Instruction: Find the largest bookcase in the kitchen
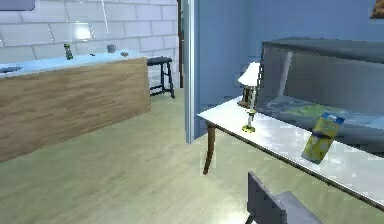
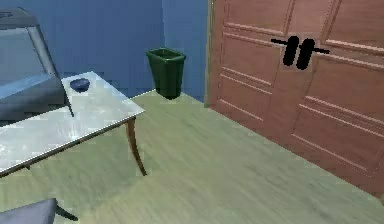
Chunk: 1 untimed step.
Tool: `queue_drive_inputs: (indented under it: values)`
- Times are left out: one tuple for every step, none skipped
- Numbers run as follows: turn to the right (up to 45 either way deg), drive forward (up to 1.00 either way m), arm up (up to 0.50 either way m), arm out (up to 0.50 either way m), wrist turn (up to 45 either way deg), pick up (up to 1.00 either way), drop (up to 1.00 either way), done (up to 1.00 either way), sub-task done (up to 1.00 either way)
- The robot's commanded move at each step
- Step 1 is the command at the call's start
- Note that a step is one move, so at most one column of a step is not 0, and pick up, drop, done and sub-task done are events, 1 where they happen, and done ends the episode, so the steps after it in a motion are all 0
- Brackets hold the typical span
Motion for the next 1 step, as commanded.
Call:
queue_drive_inputs:
  values:
    - [-18.0,0.00,0.00,0.00,0.0,0.00,0.00,0.00,0.00]
